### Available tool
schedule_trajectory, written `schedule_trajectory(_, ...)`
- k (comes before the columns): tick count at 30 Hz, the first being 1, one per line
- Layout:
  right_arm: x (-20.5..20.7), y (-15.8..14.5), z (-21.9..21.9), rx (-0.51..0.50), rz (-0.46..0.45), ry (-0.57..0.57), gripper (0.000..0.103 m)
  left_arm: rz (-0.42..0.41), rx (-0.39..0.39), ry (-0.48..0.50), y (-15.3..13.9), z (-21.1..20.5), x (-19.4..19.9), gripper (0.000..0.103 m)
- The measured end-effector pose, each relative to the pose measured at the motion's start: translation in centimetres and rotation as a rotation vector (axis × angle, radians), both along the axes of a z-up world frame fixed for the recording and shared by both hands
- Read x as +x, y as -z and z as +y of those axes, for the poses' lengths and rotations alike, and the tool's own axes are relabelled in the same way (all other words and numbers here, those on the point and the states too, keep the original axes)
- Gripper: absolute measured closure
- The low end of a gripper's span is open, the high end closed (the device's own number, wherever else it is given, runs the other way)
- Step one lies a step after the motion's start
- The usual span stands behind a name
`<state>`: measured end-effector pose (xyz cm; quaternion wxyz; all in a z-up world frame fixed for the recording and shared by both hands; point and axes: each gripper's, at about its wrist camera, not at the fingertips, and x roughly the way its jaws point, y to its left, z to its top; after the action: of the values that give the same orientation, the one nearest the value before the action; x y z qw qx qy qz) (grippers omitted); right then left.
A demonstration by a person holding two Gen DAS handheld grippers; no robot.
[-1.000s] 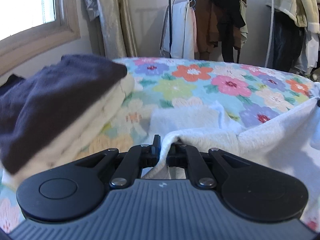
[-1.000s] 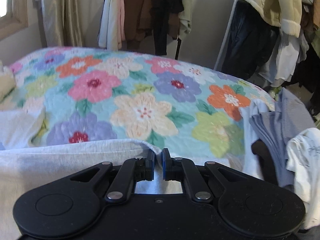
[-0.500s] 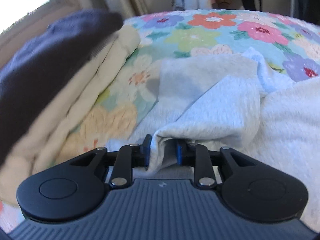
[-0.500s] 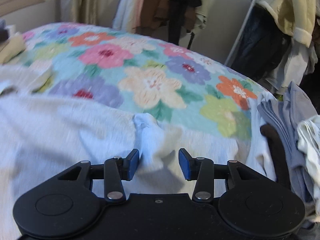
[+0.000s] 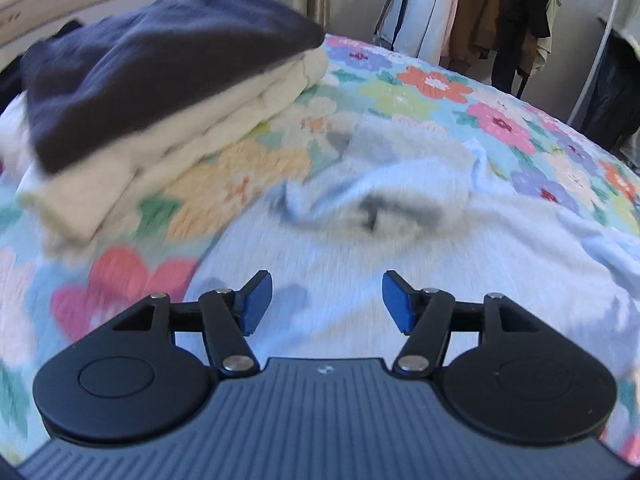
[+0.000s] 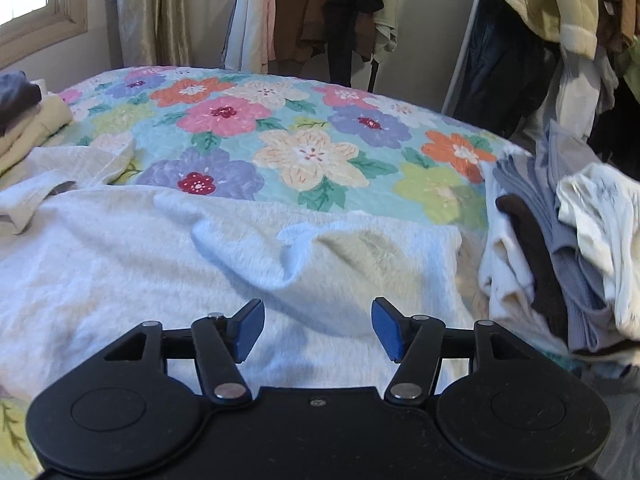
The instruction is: Fold clothes
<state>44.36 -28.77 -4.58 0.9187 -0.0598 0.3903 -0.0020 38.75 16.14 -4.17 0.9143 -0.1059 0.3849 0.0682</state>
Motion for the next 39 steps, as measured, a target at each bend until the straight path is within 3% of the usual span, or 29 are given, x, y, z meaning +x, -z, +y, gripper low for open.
schedule_trajectory(4, -1.1, 0.4, -0.3, 0.017, 0.023, 0.003, 0.038, 0.040, -0.052, -0.005, 1.2, 0.6, -3.5, 0.043)
schedule_trajectory(7, -1.6, 1.0, -0.4, 0.022, 0.037, 0.009, 0.038, 0.064, -0.115, -0.005, 2.1, 1.2, -4.5, 0.043)
schedule_trajectory(12, -2.6, 1.9, -0.2, 0.043, 0.051, 0.016, 0.038, 0.060, -0.143, -0.014, 3.0, 1.2, -5.2, 0.043)
schedule_trajectory(15, -3.8, 2.2, -1.2, 0.126, 0.020, 0.038, 0.034, -0.015, -0.310, -0.032, 3.5, 2.5, -5.9, 0.043)
schedule_trajectory(17, -4.8, 2.6, -2.6, 0.239, -0.004, 0.074, 0.022, -0.072, -0.458, -0.070, 4.1, 3.9, -6.5, 0.043)
schedule_trajectory(18, -5.3, 2.9, -3.4, 0.302, -0.012, 0.098, 0.019, -0.076, -0.491, -0.086, 4.4, 4.4, -6.5, 0.043)
schedule_trajectory(22, -6.6, 4.9, -6.5, 0.506, 0.020, 0.209, 0.019, -0.026, -0.477, -0.119, 4.8, 5.0, -6.2, 0.045)
schedule_trajectory(25, -7.7, 6.4, -7.9, 0.557, 0.034, 0.296, 0.019, 0.048, -0.545, -0.124, 5.9, 5.0, -6.0, 0.045)
schedule_trajectory(29, -7.9, 7.8, -8.6, 0.563, 0.019, 0.322, 0.018, 0.045, -0.611, -0.171, 7.1, 5.1, -6.2, 0.044)
schedule_trajectory(36, -5.6, 9.0, -7.7, 0.466, -0.127, 0.300, 0.011, -0.079, -0.554, -0.294, 7.9, 2.8, -6.1, 0.039)
schedule_trajectory(38, -5.1, 9.2, -7.2, 0.417, -0.177, 0.290, 0.032, -0.122, -0.557, -0.330, 8.2, 2.9, -5.0, 0.039)
schedule_trajectory(39, -4.7, 8.9, -6.8, 0.349, -0.184, 0.275, 0.063, -0.128, -0.553, -0.345, 8.3, 3.0, -4.4, 0.040)
